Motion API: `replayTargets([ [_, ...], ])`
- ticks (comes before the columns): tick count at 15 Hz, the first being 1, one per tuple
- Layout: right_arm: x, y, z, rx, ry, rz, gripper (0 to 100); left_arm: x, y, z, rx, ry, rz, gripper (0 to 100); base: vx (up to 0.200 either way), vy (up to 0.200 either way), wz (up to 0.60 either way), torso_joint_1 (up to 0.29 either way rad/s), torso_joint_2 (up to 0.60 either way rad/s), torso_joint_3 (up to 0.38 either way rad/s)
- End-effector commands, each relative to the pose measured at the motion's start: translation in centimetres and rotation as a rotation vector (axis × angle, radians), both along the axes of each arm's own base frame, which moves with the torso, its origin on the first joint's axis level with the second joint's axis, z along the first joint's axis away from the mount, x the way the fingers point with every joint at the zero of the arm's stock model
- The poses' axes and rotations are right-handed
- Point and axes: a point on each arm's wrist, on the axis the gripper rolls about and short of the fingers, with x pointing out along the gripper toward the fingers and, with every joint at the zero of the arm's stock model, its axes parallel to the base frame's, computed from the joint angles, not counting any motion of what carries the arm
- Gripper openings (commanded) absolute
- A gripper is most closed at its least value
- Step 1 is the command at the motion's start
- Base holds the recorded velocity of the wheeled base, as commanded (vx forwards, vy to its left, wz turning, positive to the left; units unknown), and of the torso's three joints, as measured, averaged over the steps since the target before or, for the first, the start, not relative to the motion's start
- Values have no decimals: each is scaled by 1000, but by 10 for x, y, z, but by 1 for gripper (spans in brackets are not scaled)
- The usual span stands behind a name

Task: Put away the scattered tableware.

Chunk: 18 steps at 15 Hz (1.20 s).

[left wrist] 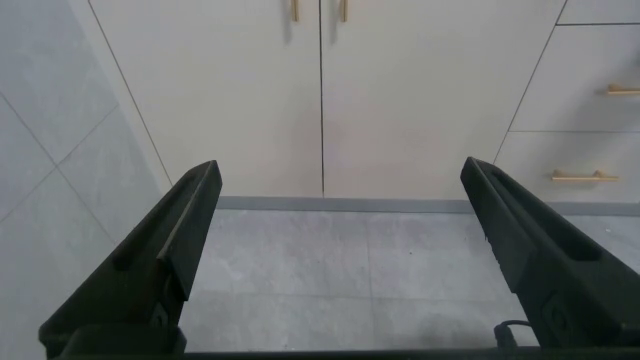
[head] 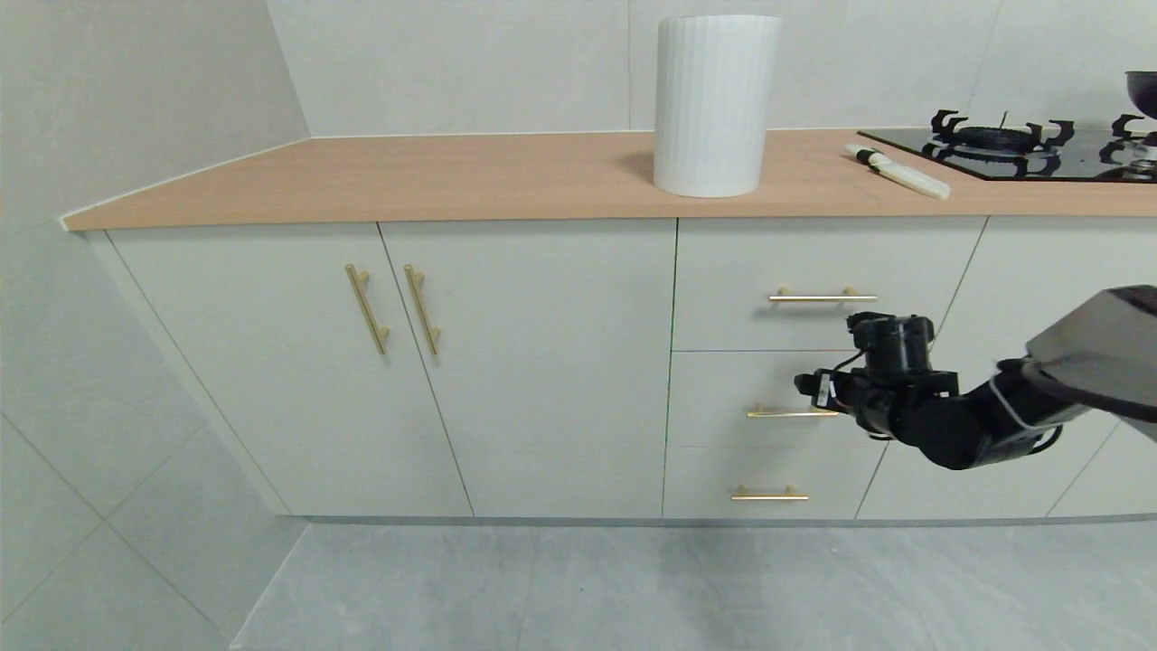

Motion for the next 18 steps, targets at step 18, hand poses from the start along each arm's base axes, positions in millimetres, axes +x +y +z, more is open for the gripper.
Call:
replayTargets([
  [18,-465,-84,89,-198,-570,-54,100,0,0,0,0,0,0,100,0,0,0,0,0,0],
])
